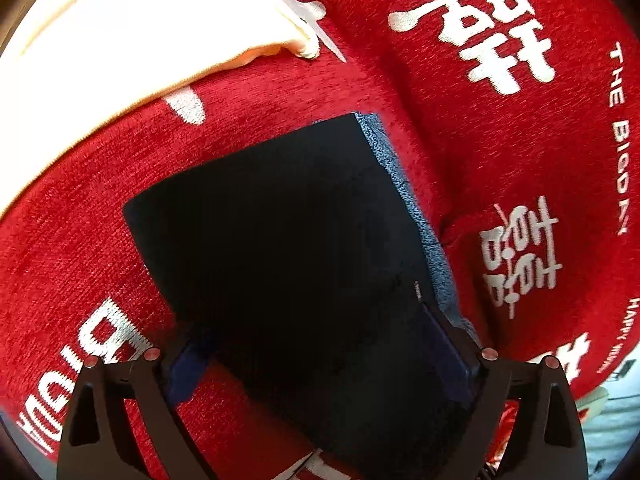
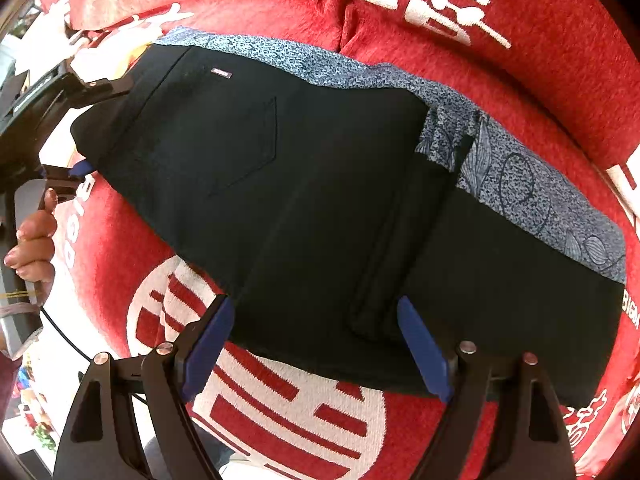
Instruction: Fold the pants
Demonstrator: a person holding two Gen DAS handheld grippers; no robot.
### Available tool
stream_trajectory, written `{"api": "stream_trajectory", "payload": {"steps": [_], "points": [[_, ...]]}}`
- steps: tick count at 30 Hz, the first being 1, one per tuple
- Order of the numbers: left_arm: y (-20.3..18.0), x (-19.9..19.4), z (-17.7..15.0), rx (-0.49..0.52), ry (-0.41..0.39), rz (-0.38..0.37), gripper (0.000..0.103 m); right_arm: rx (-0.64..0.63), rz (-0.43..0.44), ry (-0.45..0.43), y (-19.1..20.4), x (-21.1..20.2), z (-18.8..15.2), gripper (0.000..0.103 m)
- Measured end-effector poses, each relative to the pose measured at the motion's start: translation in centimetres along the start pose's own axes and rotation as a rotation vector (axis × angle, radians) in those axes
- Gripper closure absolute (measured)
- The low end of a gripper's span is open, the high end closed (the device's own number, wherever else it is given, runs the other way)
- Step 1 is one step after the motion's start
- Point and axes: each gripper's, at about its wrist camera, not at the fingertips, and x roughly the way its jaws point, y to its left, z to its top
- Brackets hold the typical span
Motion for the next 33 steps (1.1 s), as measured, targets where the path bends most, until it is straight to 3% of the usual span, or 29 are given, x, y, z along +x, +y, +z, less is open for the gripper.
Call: {"api": "stream_trajectory", "payload": {"steps": [1,3,6,9,11,15,20,26,29,33], "points": [[-0.2,0.0,-0.1,0.003,-0.009,0.028,0.017,-0.004,0.002,0.0,0.0,-0.1,0.0,0.017],[-0.9,-0.1,-0.2,0.045,-0.04,0.116,0.057,-0.006,0.012,0.003,-0.1,-0.5,0.1,0.017],[-2.5,-0.2,-0.8,0.169,-0.068,0.207,0.069,0.025,0.051,-0.022,-0.8,-2.2,0.3,0.017],[-6.3,-1.0,-3.0,0.432,-0.145,0.316,0.069,0.041,0.067,-0.066,-1.7,-4.5,1.2,0.017],[-8.5,-1.5,-4.9,0.574,-0.192,0.348,0.069,0.066,0.135,-0.064,-2.4,-5.4,2.1,0.017],[-10.8,-2.1,-7.0,0.71,-0.228,0.353,0.069,0.11,0.241,-0.08,-3.0,-7.2,5.1,0.017],[-13.0,-2.0,-8.5,0.848,-0.254,0.362,0.069,0.053,0.346,-0.106,0.0,-9.8,11.2,0.017],[-13.5,-2.3,-8.9,0.904,-0.264,0.355,0.069,-0.151,0.395,0.012,8.5,-9.1,18.3,0.016],[-13.4,-2.1,-8.7,0.893,-0.263,0.348,0.069,-0.236,0.405,0.1,12.3,-7.4,19.8,0.016],[-12.9,-2.2,-8.7,0.895,-0.263,0.35,0.069,-0.339,0.324,0.213,16.0,-4.0,20.9,0.017]]}}
